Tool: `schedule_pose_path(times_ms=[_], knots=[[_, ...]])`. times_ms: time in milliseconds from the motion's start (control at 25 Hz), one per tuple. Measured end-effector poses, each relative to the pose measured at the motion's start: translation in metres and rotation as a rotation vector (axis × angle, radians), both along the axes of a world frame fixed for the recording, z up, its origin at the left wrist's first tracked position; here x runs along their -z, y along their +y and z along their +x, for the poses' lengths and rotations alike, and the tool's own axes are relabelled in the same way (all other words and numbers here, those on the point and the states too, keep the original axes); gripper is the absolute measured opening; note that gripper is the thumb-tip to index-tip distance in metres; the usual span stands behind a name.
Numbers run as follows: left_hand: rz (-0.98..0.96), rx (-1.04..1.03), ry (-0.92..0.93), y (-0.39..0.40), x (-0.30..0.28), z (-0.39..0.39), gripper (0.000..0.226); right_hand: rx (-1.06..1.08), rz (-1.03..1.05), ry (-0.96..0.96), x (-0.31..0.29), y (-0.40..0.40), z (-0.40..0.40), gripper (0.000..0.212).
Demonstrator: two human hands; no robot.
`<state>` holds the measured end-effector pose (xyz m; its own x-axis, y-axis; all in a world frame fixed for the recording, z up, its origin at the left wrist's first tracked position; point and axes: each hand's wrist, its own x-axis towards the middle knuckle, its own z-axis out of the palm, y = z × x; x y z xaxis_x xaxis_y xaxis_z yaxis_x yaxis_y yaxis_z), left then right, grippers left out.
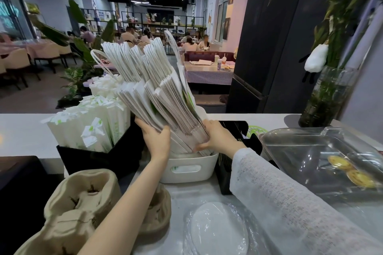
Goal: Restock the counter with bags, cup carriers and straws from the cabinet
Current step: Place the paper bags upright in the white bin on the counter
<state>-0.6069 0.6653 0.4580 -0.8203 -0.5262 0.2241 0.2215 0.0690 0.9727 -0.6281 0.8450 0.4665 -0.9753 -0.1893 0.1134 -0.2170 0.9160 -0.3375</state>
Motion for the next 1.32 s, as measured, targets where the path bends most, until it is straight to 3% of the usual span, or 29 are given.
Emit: schedule_pose_path(times_ms=[80, 200, 280, 440, 600, 840, 1240, 1320], knots=[[0.006, 0.002, -0.028, 0.002, 0.0, 0.0, 0.094, -0.022, 0.001, -0.004, -0.005, 0.001, 0.003, 0.082], [-0.028, 0.009, -0.062, 0.004, -0.001, 0.0, 0.098, -0.099, -0.118, 0.071, -0.019, -0.007, 0.005, 0.11], [-0.044, 0.009, -0.09, 0.005, -0.001, 0.0, 0.101, -0.109, -0.147, 0.067, -0.023, -0.012, 0.005, 0.113], [-0.078, 0.012, -0.121, 0.004, 0.001, -0.001, 0.103, -0.066, -0.108, -0.032, -0.022, -0.015, 0.007, 0.097], [-0.085, 0.002, -0.111, 0.004, -0.002, 0.001, 0.103, -0.035, -0.221, -0.148, -0.025, -0.016, 0.008, 0.072], [-0.073, -0.002, -0.107, 0.004, -0.001, 0.001, 0.103, -0.059, -0.193, -0.145, -0.021, -0.02, -0.003, 0.079], [-0.047, 0.004, -0.11, 0.006, -0.004, 0.003, 0.102, 0.012, -0.162, -0.065, -0.013, -0.015, 0.0, 0.054], [-0.044, -0.005, -0.109, 0.005, -0.004, 0.004, 0.102, -0.007, -0.068, -0.066, -0.014, -0.013, 0.005, 0.05]])
